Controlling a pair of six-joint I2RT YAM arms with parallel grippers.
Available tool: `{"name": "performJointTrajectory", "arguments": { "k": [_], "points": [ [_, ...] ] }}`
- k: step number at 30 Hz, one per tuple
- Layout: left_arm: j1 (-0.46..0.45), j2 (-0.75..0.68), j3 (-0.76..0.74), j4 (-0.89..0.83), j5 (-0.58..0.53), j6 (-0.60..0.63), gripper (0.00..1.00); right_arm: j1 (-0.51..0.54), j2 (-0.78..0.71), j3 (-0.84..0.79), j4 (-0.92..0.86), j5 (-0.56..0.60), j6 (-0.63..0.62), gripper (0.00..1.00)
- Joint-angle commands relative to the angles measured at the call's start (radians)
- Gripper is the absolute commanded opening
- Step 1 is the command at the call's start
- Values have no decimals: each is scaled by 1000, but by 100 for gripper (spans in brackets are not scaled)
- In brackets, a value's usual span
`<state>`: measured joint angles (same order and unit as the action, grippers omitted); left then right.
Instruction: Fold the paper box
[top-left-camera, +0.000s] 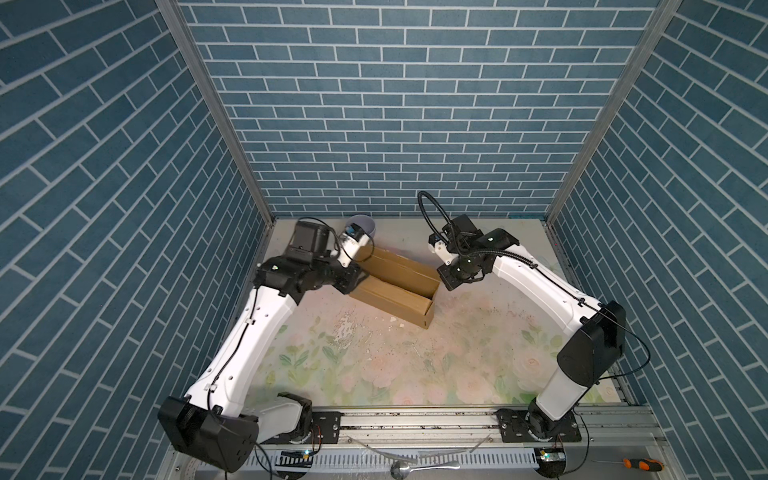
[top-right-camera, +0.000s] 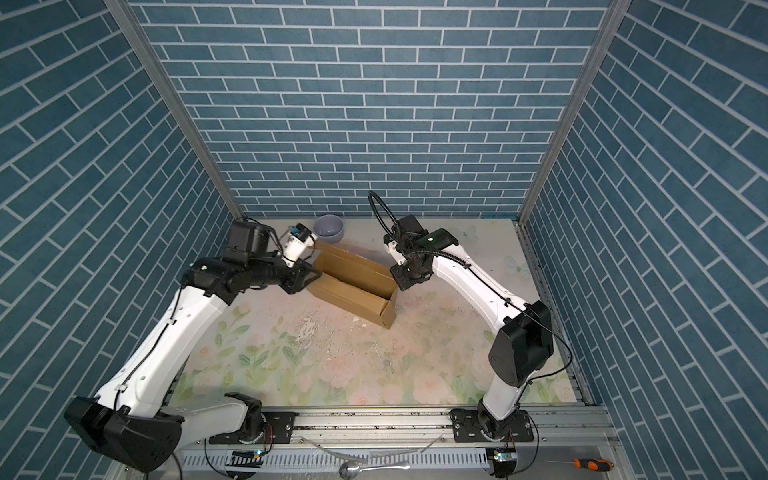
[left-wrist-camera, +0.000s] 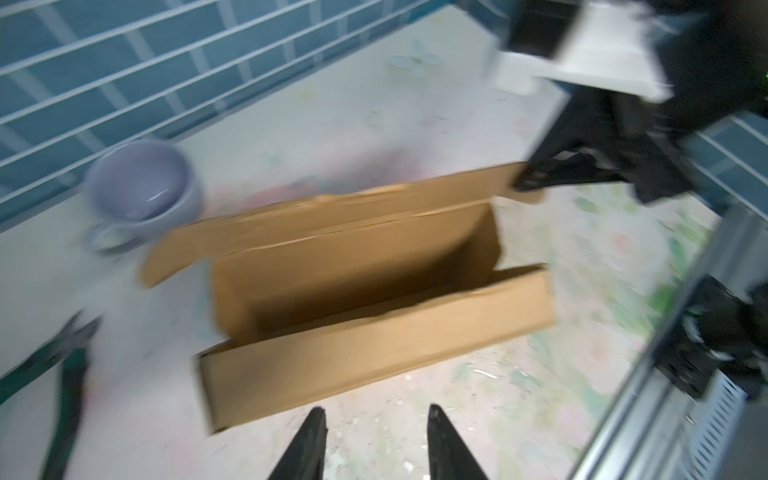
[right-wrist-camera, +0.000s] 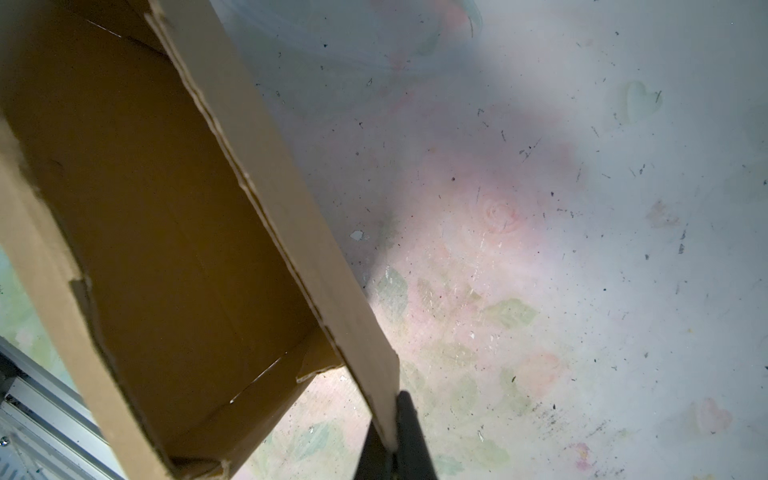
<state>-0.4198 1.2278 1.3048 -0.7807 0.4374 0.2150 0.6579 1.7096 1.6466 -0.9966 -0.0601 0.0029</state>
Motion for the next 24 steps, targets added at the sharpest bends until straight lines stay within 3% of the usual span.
{"name": "performJointTrajectory", "arguments": {
  "k": [1, 4, 8, 15, 24],
  "points": [
    [-194, 23, -115, 153, -69, -17, 41, -4, 15, 51, -40, -15, -32, 0],
    [-284, 37, -194, 318, -107, -34, 41, -4, 13, 52, -43, -21, -27, 0],
    [-312, 72, -255, 446, -108, -58, 40, -6, 9, 58, -53, -21, -11, 0],
    [-313, 146, -278, 475, -137, -29, 35, -6, 12, 78, -62, -90, 41, 0],
    [-312, 195, -310, 529, -105, -63, 31, -6, 67, 183, -135, -155, 281, 0]
  ]
}}
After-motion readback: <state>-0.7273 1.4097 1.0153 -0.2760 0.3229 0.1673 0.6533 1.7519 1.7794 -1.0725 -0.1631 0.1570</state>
